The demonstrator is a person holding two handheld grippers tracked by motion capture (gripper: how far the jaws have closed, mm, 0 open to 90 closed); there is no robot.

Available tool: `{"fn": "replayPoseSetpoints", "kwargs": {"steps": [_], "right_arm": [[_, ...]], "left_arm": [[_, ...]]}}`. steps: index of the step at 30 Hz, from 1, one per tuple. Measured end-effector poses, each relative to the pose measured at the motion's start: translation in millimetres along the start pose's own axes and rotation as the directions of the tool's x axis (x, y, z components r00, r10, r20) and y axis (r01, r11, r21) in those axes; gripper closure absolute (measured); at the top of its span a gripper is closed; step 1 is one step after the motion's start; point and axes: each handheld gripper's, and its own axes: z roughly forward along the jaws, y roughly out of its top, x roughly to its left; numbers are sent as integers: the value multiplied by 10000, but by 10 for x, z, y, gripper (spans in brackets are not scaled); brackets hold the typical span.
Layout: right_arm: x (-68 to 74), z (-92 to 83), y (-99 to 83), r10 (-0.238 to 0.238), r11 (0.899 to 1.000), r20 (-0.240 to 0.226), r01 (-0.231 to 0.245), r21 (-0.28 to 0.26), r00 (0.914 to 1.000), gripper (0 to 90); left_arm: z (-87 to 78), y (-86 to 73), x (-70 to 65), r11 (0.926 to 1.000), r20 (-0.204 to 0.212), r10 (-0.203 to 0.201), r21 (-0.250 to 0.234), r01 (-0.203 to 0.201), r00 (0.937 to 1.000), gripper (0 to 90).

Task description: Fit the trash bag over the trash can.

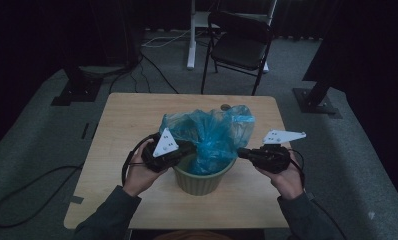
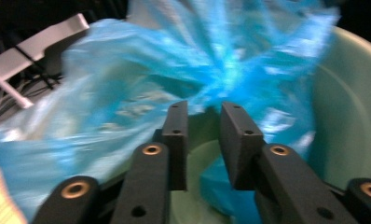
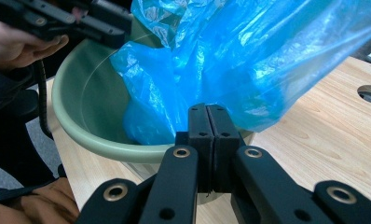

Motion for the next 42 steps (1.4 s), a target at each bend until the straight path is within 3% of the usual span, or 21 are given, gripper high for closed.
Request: {"fn": "replayPoseSetpoints", "kwargs": {"steps": [2,3,6,7,13,17,19,21,22,25,34,40,42], "right_arm": [[-6,-6,-2,5,10000,2,-5,-6,10000,895],[-15,-10,-11,48,10000,-49,-48,-42,10000,895],[-21,-5,-18,92,9999,-78,-92,-41,9999,895],[-25,-4,-18,125,9999,-96,-126,-41,9999,894],[-49,1,-19,168,9998,-169,-169,-69,9997,893],[-67,-4,-26,251,9996,-166,-253,-78,9995,892],[-80,-7,-33,281,9996,-183,-283,-95,9994,892],[-82,-8,-35,292,9995,-183,-294,-94,9994,892],[-83,-13,-39,336,9994,-170,-338,-87,9993,892],[-82,-19,-38,343,9994,-193,-345,-86,9992,892],[-55,-32,-56,367,9993,-294,-365,60,9989,893],[-28,-15,-95,454,9988,-448,-445,215,9980,898],[-20,-10,-104,445,9988,-460,-434,247,9979,900]], "left_arm": [[0,0,0,10000,0,0,0,0,10000,696],[1,-4,95,9998,-452,127,-133,-133,9989,601],[31,-4,125,9985,-617,519,-124,-528,9967,518],[49,-3,136,9966,-576,810,-87,-816,9950,487],[184,7,200,9936,-653,1070,425,-1043,9921,424],[218,-5,208,9895,-784,1214,880,-1144,9895,585],[204,-7,198,9901,-795,1165,877,-1095,9900,704],[181,-5,199,9919,-833,1040,816,-972,9911,730],[167,-3,204,9928,-800,970,777,-908,9921,798],[121,-6,202,9939,-707,875,736,-823,9937,882],[-182,-101,95,9975,-309,625,338,-614,9976,897],[-320,-209,17,9998,176,4,203,-7,9998,897],[-325,-230,-4,9997,192,-1,228,-3,9998,897]]}}
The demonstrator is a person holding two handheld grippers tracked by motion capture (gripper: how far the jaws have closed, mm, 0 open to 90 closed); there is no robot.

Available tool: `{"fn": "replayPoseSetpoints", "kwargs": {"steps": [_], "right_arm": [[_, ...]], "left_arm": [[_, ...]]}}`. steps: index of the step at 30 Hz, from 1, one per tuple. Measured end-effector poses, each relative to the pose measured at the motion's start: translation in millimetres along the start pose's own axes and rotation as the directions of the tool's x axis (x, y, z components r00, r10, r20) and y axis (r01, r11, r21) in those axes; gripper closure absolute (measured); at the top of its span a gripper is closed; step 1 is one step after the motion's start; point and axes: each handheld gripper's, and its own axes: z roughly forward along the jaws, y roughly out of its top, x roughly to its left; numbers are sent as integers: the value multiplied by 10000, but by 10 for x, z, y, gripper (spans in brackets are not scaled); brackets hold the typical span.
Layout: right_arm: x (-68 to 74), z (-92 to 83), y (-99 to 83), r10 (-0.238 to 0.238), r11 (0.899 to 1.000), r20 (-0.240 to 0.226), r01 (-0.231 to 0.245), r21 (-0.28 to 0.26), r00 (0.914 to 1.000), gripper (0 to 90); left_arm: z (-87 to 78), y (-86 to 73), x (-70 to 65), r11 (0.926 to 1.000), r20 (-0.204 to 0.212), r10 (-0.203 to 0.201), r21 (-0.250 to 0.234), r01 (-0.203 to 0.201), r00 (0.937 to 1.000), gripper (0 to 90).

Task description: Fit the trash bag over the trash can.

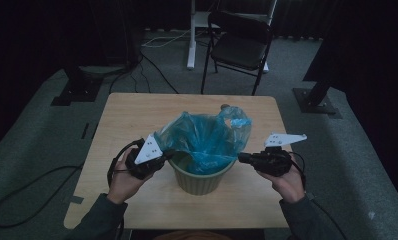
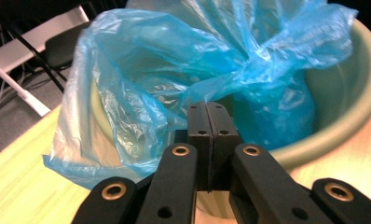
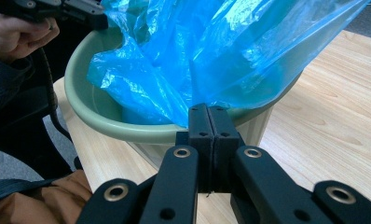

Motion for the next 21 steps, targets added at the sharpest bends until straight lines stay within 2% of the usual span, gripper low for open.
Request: {"fn": "replayPoseSetpoints", "kwargs": {"steps": [2,3,4,12,21], "right_arm": [[3,1,-1,3,10000,4,-3,-10,10000,900],[12,4,-7,36,10000,-95,-36,17,9999,900],[15,7,-9,41,10000,-120,-40,35,9999,900],[94,20,-31,-46,9996,-406,58,287,9992,900],[103,95,-26,-27,9988,-535,53,482,9986,900]], "left_arm": [[-9,-13,-16,9999,20,-110,-54,110,9999,897],[-42,-28,-34,9992,193,-320,-254,324,9993,897],[-59,-31,-48,9989,253,-367,-288,375,9990,897],[-167,-85,-158,9973,532,-524,-480,550,9972,897],[-150,-225,-127,9928,827,-1062,-457,1103,9909,898]]}}
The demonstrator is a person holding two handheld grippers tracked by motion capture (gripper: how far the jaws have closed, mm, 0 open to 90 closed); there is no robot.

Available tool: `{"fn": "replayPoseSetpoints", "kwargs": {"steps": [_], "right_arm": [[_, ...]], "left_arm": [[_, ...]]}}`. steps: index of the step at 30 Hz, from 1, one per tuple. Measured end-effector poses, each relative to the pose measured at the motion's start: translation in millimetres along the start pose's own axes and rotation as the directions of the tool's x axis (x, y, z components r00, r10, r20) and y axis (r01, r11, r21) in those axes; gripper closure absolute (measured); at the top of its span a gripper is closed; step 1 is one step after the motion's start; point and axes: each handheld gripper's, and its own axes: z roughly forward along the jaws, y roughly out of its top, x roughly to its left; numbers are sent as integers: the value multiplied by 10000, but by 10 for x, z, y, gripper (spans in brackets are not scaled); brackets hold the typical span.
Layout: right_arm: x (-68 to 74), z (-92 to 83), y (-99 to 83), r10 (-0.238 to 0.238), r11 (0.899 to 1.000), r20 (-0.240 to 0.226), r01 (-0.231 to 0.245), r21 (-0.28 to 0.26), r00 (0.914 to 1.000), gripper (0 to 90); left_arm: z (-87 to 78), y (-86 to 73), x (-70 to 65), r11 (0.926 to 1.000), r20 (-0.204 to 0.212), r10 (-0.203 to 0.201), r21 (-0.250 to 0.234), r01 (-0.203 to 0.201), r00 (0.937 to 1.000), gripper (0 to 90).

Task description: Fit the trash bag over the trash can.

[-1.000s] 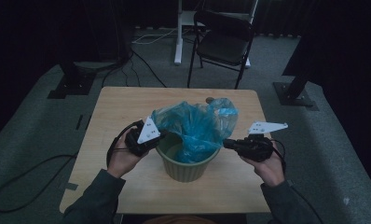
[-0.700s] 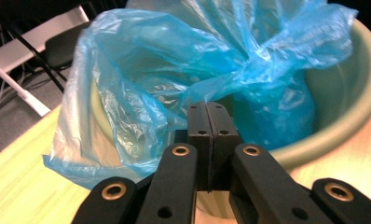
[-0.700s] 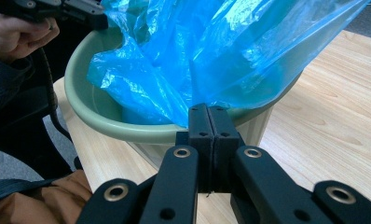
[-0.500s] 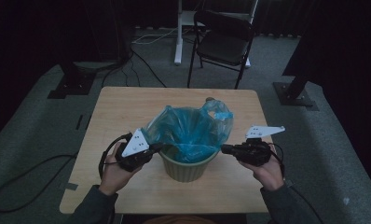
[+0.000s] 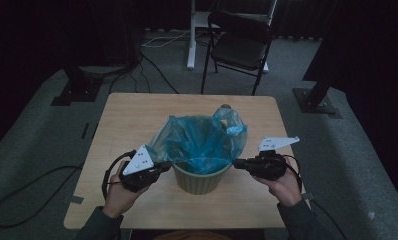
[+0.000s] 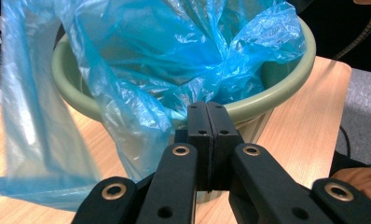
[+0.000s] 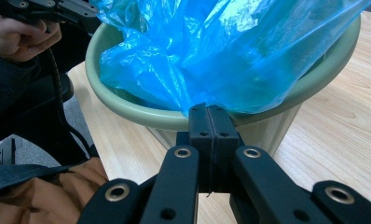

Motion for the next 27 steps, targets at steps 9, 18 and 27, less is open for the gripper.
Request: {"fn": "replayPoseSetpoints", "kwargs": {"steps": [9,18,27], "right_arm": [[-85,67,47,93,9998,357,-87,-175,9993,900],[-49,130,9,-38,10000,-87,39,55,10000,900],[11,192,21,-233,9993,-598,249,268,9979,900]], "left_arm": [[167,47,98,9999,-7,-99,-60,99,10000,897],[248,-15,16,9998,484,-8,196,-1,9988,897],[257,-164,122,9979,153,-479,449,472,9987,898]]}}
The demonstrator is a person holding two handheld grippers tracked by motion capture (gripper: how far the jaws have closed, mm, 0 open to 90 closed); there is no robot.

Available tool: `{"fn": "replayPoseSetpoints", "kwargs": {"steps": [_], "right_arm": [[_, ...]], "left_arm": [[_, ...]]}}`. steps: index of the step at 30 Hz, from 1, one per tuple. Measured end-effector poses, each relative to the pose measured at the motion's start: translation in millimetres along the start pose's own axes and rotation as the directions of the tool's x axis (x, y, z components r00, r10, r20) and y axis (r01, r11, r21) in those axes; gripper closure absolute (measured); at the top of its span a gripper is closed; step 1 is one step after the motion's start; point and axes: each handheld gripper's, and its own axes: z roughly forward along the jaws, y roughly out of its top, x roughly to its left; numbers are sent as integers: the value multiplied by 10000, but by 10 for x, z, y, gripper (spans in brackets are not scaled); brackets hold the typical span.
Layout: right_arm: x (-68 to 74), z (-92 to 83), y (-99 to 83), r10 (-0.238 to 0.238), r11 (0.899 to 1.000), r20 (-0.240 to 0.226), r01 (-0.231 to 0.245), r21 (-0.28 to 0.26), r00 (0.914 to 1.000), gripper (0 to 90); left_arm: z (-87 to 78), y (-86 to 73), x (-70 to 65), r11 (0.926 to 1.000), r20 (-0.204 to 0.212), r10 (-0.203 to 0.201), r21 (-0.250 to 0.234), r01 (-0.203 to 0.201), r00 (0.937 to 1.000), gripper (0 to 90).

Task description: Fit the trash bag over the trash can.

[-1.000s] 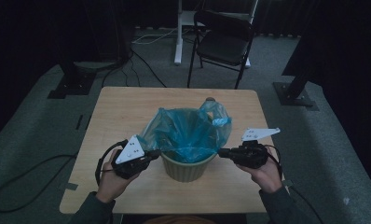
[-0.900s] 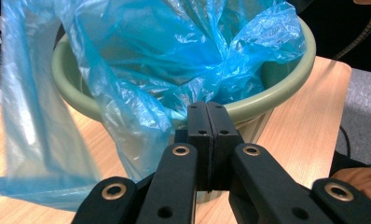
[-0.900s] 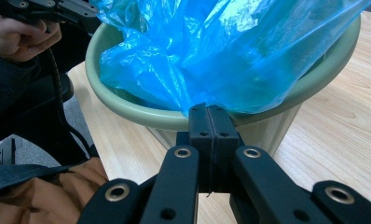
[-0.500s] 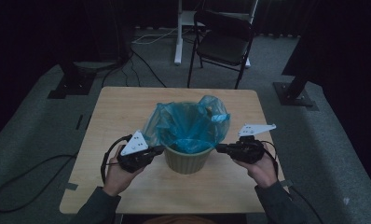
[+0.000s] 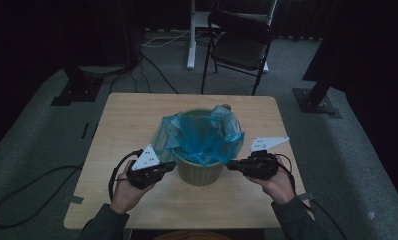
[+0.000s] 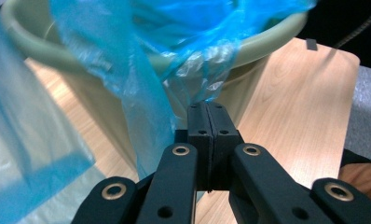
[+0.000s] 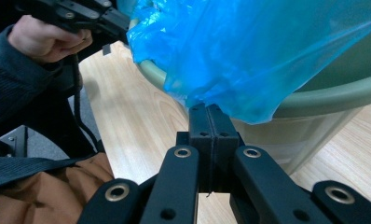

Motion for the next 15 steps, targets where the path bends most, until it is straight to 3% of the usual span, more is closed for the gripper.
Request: {"fn": "replayPoseSetpoints", "kwargs": {"steps": [5,13,15], "right_arm": [[-28,3,-15,23,10000,11,-23,86,10000,900],[-162,51,-92,488,9975,322,-504,504,9983,900],[-174,66,-92,489,9972,342,-507,551,9982,900]], "left_arm": [[-21,-34,32,9996,-28,-270,-29,270,9996,898],[61,-2,-130,9996,431,247,111,-252,9988,898],[97,-12,-134,9996,479,214,187,-224,9986,898]]}}
